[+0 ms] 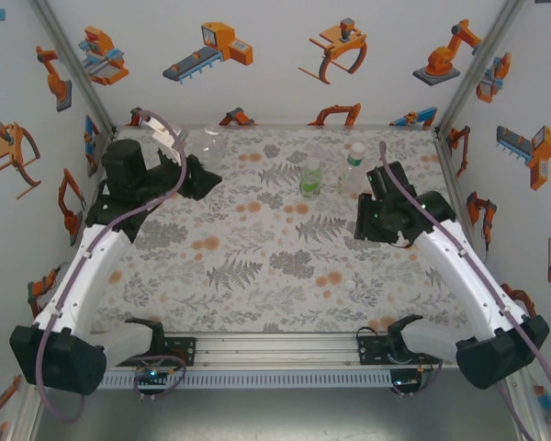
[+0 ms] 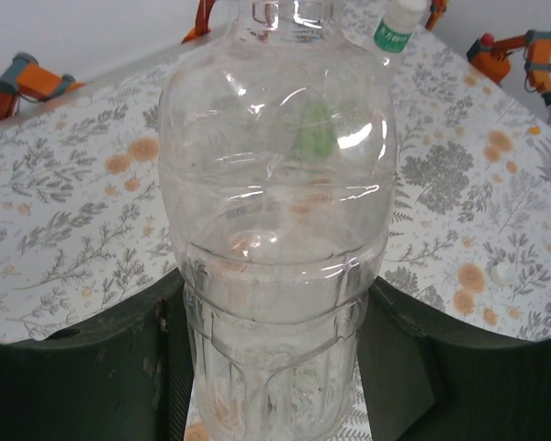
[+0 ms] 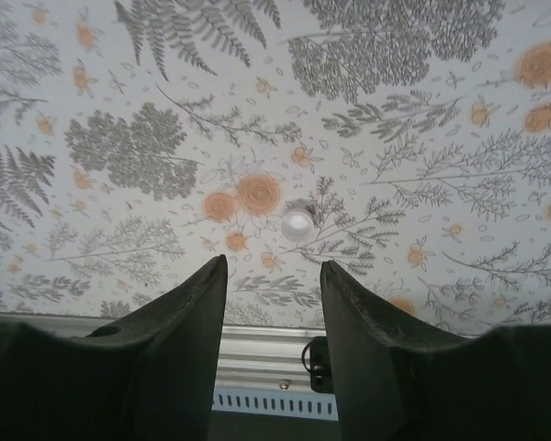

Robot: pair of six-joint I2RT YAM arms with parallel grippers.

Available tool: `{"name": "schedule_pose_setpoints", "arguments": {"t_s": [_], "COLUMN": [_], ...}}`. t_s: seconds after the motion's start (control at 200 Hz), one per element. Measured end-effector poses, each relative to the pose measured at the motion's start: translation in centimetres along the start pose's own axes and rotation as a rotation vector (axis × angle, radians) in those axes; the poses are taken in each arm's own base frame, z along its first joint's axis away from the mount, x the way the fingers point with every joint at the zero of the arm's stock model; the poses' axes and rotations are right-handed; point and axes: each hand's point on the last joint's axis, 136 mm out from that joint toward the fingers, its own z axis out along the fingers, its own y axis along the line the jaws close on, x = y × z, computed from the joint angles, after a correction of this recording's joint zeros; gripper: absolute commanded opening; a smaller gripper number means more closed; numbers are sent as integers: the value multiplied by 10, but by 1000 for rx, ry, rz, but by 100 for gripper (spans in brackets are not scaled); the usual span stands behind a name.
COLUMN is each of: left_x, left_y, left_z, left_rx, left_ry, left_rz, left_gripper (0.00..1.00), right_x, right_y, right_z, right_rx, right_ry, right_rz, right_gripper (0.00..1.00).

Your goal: Screw on the bottle caps

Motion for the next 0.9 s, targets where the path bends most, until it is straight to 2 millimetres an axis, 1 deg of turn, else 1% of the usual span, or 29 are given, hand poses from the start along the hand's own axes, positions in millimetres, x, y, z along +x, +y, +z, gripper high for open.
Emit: {"name": "schedule_pose_setpoints", "arguments": {"t_s": [0.075,0.23,0.391,0.501,0.601,0.901], "left_x": [-5,-4,-3,-3,-3,1], "left_y": [-9,-24,-29,-30,-34,-43], "left_z": [-8,-23,-28,-28,-27,-26], "left_rx": [21,50,62,67,77,101], "left_ry": [-35,-76,-87,-86,-84,-70], "left_rz": [19,25,9,-7,-13,-24], "left_gripper": [0,0,0,0,0,1], "right_x": [19,57,83,94,100,100], "right_y": [-3,-11,-15,-17,-18,-14], "right_z": [10,34,59,75,86,105], "right_rx": [4,6,4,-2,-5,-25], "right_ry": [30,76,103,107,107,79], "right_rz": [-4,2,31,51,62,71], "right_gripper": [43,41,41,40,40,42]}}
